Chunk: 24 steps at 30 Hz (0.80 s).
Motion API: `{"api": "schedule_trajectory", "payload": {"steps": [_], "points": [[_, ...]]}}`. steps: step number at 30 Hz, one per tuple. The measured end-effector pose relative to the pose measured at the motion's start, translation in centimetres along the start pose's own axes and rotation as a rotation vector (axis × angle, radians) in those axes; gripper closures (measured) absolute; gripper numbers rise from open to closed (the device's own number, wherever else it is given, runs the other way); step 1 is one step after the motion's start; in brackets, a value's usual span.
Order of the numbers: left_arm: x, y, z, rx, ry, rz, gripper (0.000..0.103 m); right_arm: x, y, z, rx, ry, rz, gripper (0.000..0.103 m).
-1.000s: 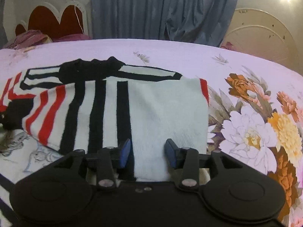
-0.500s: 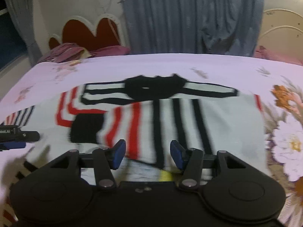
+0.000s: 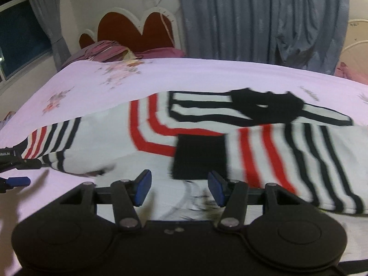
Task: Fold small clothes
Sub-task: 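Move the left tool to the black cuff of the other striped sleeve, then close the left tool on the black cuff and lift the sleeve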
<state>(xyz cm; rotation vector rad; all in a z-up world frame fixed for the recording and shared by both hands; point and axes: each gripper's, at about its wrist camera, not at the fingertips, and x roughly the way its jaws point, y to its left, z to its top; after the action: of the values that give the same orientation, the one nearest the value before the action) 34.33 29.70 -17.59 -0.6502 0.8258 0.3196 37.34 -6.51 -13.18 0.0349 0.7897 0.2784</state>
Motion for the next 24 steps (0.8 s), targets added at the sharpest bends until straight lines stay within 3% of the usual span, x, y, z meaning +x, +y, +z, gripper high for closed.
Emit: {"api": "schedule_trajectory", "payload": {"steps": [9, 10, 14, 16, 18, 24], "points": [[1.7, 4.6, 3.7, -0.153, -0.066, -0.075, 0.033, 3.2, 4.2, 0.6, -0.034, 0.037, 0.015, 0.050], [1.9, 4.7, 3.9, -0.166, -0.080, -0.072, 0.043, 3.4, 4.5, 0.7, -0.036, 0.038, 0.014, 0.050], [3.1, 5.3, 4.9, -0.179, -0.151, -0.064, 0.061, 3.9, 4.8, 1.0, -0.036, 0.039, 0.005, 0.050], [3.5, 5.6, 5.1, -0.182, -0.161, -0.052, 0.080, 4.1, 4.8, 1.1, -0.029, 0.036, -0.002, 0.050], [3.7, 5.9, 5.1, -0.183, -0.165, -0.040, 0.092, 4.4, 5.0, 1.3, -0.023, 0.030, -0.011, 0.050], [2.3, 5.5, 4.8, -0.161, -0.199, -0.065, 0.098, 6.5, 5.9, 0.6, -0.070, 0.064, -0.052, 0.050]]}}
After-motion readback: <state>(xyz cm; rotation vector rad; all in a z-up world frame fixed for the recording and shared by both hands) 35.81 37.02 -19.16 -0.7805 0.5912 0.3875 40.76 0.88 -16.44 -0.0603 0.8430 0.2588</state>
